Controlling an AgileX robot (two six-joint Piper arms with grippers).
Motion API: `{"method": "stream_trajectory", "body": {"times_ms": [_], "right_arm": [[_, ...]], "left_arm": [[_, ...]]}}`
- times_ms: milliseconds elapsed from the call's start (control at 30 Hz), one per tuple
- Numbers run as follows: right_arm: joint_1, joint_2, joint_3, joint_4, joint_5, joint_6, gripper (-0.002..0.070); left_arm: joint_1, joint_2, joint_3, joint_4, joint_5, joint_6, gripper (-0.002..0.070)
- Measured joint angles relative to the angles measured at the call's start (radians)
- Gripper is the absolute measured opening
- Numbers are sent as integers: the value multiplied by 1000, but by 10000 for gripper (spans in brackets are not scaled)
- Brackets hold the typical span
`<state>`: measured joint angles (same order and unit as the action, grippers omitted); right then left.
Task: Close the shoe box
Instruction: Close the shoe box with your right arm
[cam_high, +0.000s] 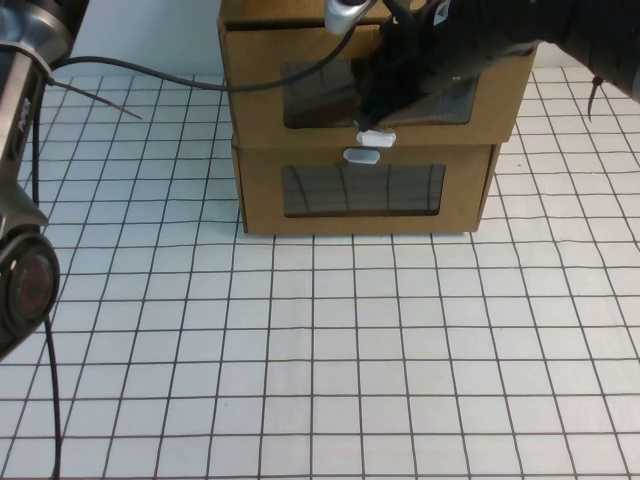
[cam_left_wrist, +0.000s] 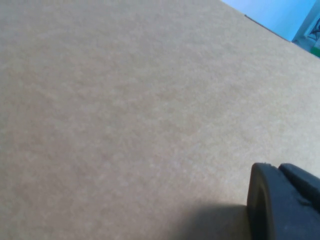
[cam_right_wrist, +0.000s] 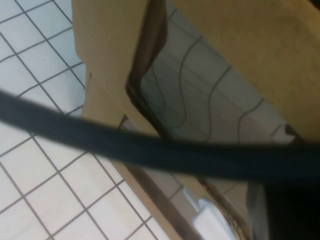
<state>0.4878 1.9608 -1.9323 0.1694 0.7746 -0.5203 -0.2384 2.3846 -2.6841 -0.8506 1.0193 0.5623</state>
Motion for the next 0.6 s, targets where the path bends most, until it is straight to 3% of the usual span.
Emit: {"method": "stream_trajectory", "body": {"times_ms": [300,600], "right_arm": [[-13,-5,0,63,9,-7,-15],[-38,-84,0,199,188,-118,-15]], "left_arm": [[0,1,0,-2,-2,8,-2],[0,1,-2,-50,-2,53,-2]]}}
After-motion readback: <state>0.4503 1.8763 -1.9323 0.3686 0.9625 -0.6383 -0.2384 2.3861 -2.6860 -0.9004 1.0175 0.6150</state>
